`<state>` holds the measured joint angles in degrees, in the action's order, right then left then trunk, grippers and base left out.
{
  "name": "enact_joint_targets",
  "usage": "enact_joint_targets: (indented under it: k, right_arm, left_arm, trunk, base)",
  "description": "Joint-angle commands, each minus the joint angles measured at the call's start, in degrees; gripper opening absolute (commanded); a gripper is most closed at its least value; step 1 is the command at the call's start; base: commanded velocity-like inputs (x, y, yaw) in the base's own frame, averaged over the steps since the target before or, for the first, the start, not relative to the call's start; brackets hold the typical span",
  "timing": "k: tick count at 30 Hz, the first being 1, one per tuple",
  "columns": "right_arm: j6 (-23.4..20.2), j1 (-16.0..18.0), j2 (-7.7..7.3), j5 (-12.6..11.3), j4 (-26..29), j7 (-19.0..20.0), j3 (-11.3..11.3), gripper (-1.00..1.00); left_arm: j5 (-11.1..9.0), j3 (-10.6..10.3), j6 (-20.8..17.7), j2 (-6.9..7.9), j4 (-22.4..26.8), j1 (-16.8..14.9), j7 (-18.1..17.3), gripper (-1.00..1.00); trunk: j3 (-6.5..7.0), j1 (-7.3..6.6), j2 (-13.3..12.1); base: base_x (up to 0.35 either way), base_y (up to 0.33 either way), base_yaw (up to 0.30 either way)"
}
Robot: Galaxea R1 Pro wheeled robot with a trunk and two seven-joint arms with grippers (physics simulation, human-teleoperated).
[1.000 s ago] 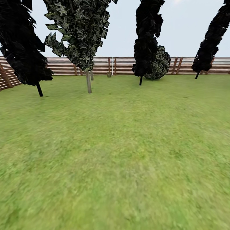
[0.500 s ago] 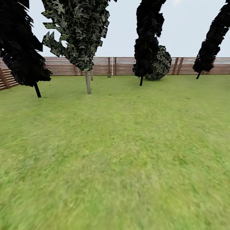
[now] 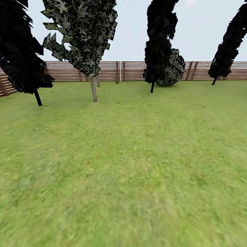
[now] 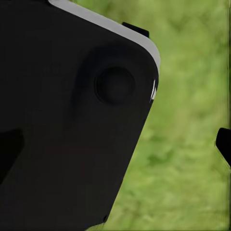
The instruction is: Take the three Easter eggs out of the wicker basket on the lawn in the garden, then place them on the lawn next to a single tree (choose any tree) so that all three eggs are next to the same tree and none are left in the basket.
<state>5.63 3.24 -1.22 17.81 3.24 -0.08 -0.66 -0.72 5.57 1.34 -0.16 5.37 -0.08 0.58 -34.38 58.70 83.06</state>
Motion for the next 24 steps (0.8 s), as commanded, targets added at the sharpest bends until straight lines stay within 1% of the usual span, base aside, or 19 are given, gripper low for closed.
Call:
enact_joint_targets:
  k: [1, 24]
  right_arm:
    - [0.2, 0.1, -0.01, 0.2, 0.0, 0.0, 0.0, 1.00]
    - [0.2, 0.0, -0.01, 0.2, -0.1, 0.0, 0.0, 1.00]
  left_arm:
    - [-0.1, 0.3, 0.1, -0.02, 0.0, 0.0, 0.0, 1.00]
    - [-0.1, 0.3, 0.2, -0.02, 0.0, 0.0, 0.0, 1.00]
  trunk:
    - [-0.04, 0.03, 0.0]
    - [-0.04, 0.03, 0.0]
  base:
    - [0.327, 0.000, 0.000]
    - [0.327, 0.000, 0.000]
